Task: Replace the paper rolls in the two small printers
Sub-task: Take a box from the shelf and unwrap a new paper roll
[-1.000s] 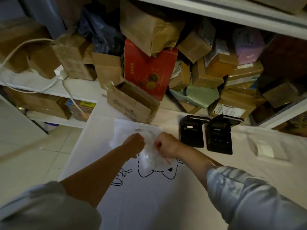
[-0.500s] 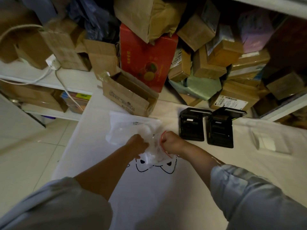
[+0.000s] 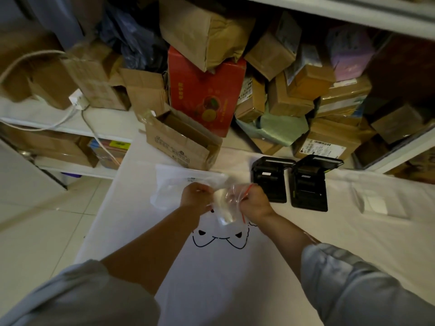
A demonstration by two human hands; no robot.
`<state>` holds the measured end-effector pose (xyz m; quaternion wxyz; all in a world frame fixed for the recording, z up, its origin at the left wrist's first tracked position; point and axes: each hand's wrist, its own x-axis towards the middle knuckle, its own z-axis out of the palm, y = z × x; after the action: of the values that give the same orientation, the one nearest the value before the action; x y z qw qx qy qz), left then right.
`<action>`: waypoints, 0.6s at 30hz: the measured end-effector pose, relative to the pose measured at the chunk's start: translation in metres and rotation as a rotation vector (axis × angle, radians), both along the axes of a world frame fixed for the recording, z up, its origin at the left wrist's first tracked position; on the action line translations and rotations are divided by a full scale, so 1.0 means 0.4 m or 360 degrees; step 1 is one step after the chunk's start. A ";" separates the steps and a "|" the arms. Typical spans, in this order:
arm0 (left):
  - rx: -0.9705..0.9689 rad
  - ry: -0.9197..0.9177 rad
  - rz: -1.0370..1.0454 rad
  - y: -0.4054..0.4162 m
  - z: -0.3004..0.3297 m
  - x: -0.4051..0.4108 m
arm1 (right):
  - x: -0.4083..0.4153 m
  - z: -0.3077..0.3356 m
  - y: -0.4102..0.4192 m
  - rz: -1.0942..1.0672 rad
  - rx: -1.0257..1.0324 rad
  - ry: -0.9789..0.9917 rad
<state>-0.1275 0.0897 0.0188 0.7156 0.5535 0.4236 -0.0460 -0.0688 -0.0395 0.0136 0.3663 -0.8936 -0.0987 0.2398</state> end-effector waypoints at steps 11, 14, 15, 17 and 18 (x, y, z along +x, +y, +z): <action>0.0083 -0.0344 0.0051 0.054 0.151 0.028 | 0.010 0.078 0.067 0.0122 0.0324 -0.0082; -0.0126 -0.0276 -0.0139 0.051 0.172 0.026 | 0.022 0.089 0.067 -0.0067 0.0319 -0.0174; -0.0114 -0.0208 -0.0261 0.046 0.179 0.026 | 0.023 0.098 0.064 -0.0080 0.0320 -0.0173; -0.0070 -0.0140 -0.0332 0.036 0.187 0.032 | 0.015 0.120 0.056 -0.0026 0.0327 -0.0181; -0.0039 -0.0148 -0.0302 0.032 0.192 0.038 | 0.010 0.130 0.049 0.0002 0.0350 -0.0164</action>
<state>-0.1123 0.1024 0.0956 0.7336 0.5839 0.3350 -0.0931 -0.0649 -0.0199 0.0657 0.4565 -0.8591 -0.1437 0.1815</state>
